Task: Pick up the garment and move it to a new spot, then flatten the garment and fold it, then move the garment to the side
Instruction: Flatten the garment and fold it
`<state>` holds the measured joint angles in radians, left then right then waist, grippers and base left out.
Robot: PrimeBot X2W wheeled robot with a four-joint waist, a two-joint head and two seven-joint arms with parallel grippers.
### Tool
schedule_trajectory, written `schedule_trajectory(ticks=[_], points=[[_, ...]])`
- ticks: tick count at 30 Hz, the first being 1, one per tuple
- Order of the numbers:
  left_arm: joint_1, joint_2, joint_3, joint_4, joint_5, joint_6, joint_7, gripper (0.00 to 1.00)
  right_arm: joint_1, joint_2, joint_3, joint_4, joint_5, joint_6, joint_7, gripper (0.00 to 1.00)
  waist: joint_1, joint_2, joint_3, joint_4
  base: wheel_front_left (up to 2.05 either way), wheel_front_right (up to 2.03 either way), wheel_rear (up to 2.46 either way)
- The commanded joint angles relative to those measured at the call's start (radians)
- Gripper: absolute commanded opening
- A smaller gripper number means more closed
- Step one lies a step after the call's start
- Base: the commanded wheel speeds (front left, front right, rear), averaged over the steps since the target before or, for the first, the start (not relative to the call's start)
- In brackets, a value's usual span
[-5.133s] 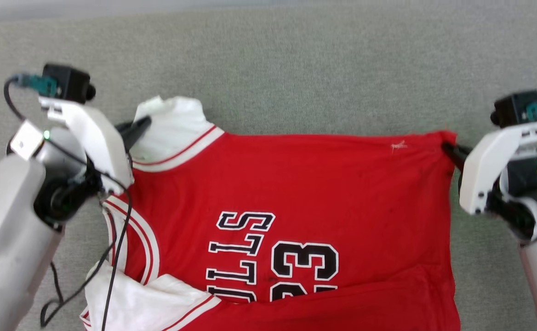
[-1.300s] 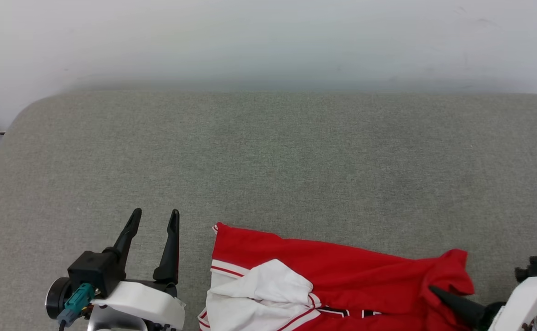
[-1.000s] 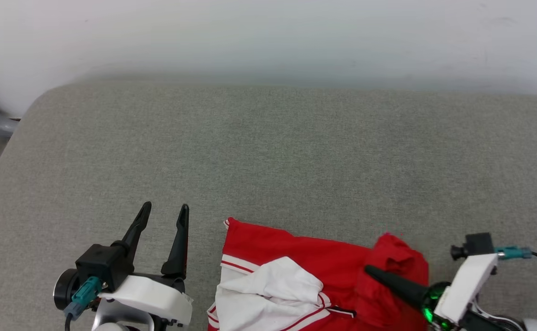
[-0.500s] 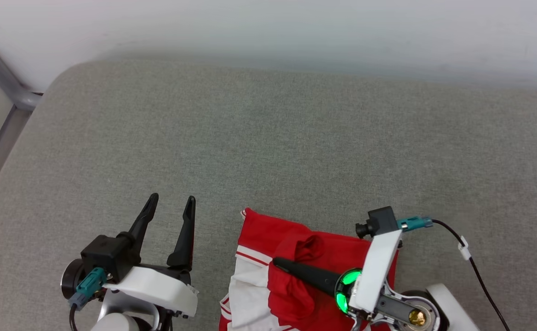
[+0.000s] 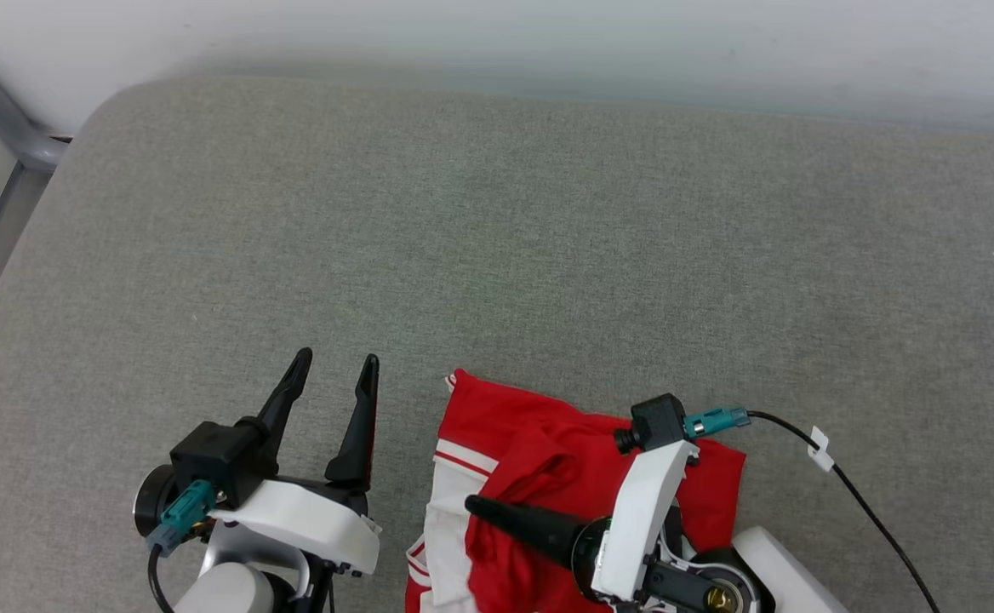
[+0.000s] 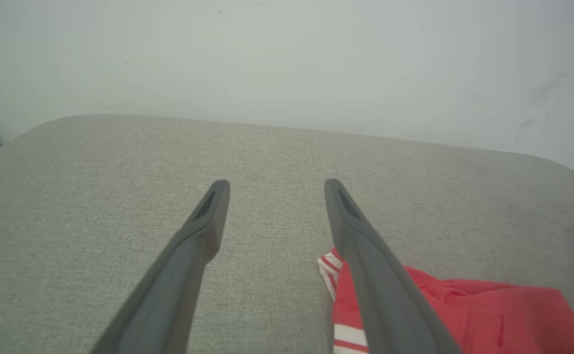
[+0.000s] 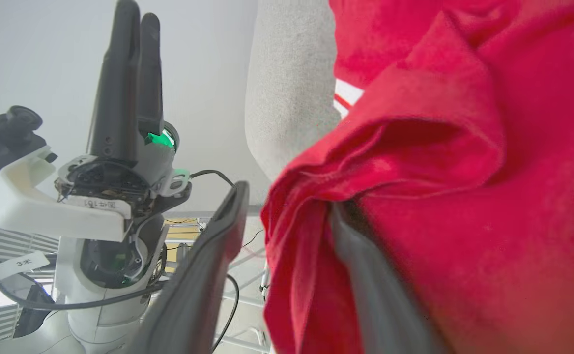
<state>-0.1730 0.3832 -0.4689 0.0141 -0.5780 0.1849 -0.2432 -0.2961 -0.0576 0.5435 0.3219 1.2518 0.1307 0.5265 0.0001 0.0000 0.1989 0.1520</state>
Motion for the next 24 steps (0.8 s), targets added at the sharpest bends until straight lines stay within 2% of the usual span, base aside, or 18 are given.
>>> schedule_trajectory(ticks=[1,7,12,18,19,24], points=[[-0.010,-0.003,0.001,0.009,-0.002,-0.005,-0.006,1.00,-0.018,-0.008,0.016,-0.011,-0.006,0.000,-0.014,1.00,-0.0001,0.0000,-0.006,-0.001,0.00,0.00,0.00],[0.001,-0.005,-0.001,0.026,-0.002,-0.009,-0.010,1.00,-0.033,-0.060,0.078,-0.091,-0.056,0.000,-0.104,1.00,-0.0001,0.0000,-0.039,-0.012,0.00,0.00,0.00],[0.019,0.001,-0.001,0.028,0.000,-0.005,-0.013,1.00,-0.039,-0.141,0.084,-0.094,-0.239,0.000,-0.249,1.00,-0.0001,0.0000,-0.069,-0.026,0.00,0.00,0.00],[0.042,0.001,0.008,0.017,0.002,0.010,-0.015,1.00,0.007,-0.180,-0.069,-0.035,-0.521,0.000,-0.405,1.00,-0.0001,0.0000,-0.098,-0.053,0.00,0.00,0.00],[0.042,0.001,0.008,0.017,0.002,0.010,-0.015,1.00,0.007,-0.180,-0.069,-0.035,-0.521,0.000,-0.405,1.00,-0.0001,0.0000,-0.098,-0.053,0.00,0.00,0.00],[0.060,0.000,0.025,0.012,0.011,0.019,-0.018,1.00,0.080,-0.149,-0.294,-0.063,-0.754,0.000,-0.503,1.00,-0.0001,0.0000,-0.116,-0.079,0.00,0.00,0.00]])
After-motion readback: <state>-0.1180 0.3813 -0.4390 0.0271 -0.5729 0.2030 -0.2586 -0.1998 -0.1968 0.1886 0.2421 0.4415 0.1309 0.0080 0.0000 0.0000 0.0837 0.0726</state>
